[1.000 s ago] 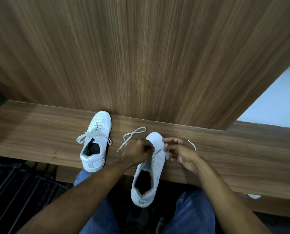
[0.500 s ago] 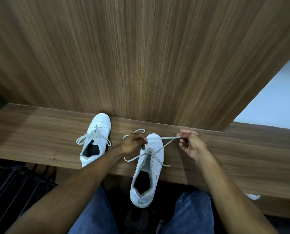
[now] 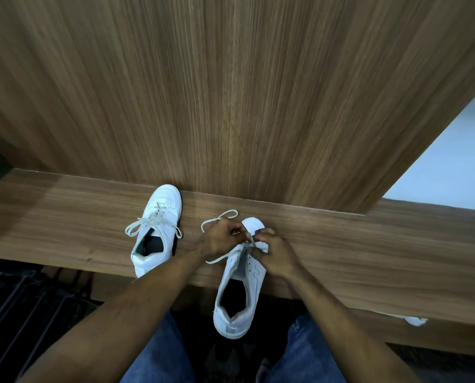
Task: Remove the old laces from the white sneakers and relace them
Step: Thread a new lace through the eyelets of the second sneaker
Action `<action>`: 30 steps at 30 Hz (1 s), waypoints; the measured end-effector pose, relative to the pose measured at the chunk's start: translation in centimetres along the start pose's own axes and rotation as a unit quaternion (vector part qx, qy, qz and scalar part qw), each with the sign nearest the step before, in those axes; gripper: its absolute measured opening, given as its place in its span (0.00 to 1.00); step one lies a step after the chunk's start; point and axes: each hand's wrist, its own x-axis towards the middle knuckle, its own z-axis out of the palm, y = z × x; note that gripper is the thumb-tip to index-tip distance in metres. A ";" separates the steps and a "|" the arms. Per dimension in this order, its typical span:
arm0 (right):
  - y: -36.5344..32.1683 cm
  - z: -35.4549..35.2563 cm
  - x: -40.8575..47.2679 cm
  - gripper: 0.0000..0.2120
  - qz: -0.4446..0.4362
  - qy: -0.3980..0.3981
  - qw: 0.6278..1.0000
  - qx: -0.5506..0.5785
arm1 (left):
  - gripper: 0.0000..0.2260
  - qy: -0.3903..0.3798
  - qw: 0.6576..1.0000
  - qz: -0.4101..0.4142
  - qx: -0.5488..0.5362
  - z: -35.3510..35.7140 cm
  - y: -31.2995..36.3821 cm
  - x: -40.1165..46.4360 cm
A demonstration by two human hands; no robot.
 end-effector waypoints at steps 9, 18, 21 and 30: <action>6.0 -3.1 -0.8 0.05 0.163 0.118 0.979 -0.026 | 0.17 0.023 0.997 -0.069 0.011 0.0 -2.9 -1.9; 3.3 -0.5 -1.5 0.20 -0.003 0.048 0.998 -0.033 | 0.13 0.042 0.998 -0.039 -0.012 2.2 -1.8 -0.8; 1.0 0.8 -1.0 0.14 -0.041 0.027 0.999 0.014 | 0.16 0.038 0.999 -0.027 0.005 2.8 -1.7 -0.5; 1.5 1.9 -1.3 0.06 0.044 0.070 0.993 0.089 | 0.07 0.041 0.991 -0.124 -0.030 4.2 -3.5 -3.0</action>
